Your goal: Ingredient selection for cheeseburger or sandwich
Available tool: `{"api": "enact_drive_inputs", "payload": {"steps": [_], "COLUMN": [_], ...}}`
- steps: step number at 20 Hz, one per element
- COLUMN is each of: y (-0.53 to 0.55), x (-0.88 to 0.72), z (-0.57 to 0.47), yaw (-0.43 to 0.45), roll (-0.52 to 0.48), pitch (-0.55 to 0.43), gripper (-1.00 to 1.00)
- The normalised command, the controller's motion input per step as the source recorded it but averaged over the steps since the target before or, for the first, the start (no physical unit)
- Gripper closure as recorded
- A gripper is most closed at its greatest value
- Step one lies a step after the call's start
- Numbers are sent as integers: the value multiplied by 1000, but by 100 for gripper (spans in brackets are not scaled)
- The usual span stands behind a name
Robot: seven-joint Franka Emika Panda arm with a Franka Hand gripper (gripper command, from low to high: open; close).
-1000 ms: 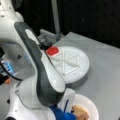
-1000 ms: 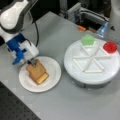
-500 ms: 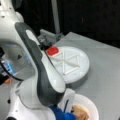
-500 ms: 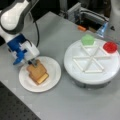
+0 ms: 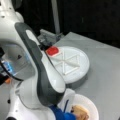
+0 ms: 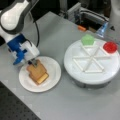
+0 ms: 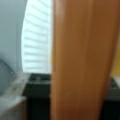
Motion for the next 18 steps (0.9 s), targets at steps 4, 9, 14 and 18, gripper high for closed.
{"api": "enact_drive_inputs", "payload": {"steps": [4, 9, 14, 18], "y": [56, 29, 31, 66], "x": [-132, -126, -109, -92], "z": [-21, -1, 2, 6], "yaw": [25, 44, 47, 35], "roll": [-106, -109, -106, -114], "pitch": [-131, -117, -101, -92], "gripper": [-100, -100, -100, -100]}}
